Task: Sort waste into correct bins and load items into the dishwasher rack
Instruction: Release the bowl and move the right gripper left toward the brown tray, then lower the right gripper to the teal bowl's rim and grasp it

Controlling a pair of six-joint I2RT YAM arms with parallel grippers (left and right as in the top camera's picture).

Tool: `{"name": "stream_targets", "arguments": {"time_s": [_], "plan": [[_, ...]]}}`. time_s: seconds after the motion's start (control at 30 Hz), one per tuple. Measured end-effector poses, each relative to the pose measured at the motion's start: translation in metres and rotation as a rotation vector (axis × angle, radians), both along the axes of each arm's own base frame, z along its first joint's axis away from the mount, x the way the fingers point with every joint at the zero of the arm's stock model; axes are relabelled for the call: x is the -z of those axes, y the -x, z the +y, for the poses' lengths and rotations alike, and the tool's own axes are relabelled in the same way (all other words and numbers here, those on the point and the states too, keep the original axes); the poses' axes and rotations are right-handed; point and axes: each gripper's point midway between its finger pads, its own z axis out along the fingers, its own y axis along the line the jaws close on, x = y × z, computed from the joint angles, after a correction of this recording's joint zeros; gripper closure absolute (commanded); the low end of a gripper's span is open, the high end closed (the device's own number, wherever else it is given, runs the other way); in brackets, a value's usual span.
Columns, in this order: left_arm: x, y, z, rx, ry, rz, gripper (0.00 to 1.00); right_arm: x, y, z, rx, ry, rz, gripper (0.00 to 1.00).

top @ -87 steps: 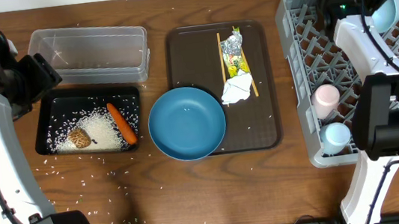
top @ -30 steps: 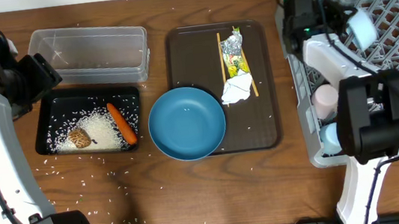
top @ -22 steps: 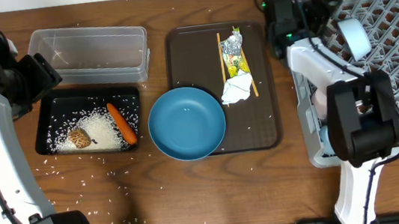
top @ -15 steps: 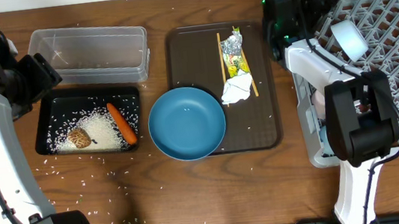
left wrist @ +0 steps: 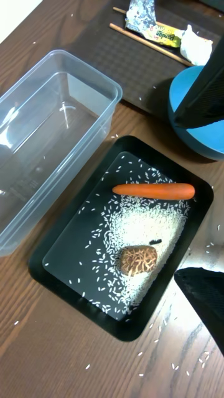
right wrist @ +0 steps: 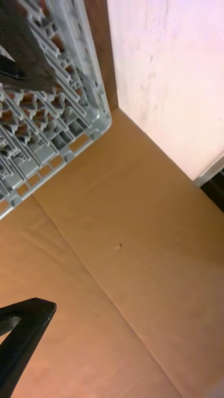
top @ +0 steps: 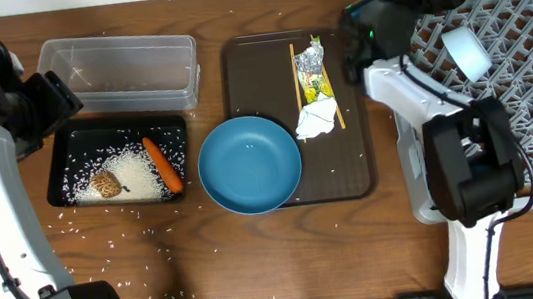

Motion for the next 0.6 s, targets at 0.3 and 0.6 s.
{"name": "stream_targets", "arguments": {"time_s": [0.3, 0.6], "plan": [[0.0, 0.0, 0.0, 0.0, -0.001, -0.002, 0.28, -0.004, 0.01, 0.067, -0.137, -0.044, -0.075, 0.07], [0.0, 0.0, 0.0, 0.0, 0.0, -0.002, 0.28, -0.004, -0.001, 0.145, -0.346, 0.077, 0.015, 0.08]]}}
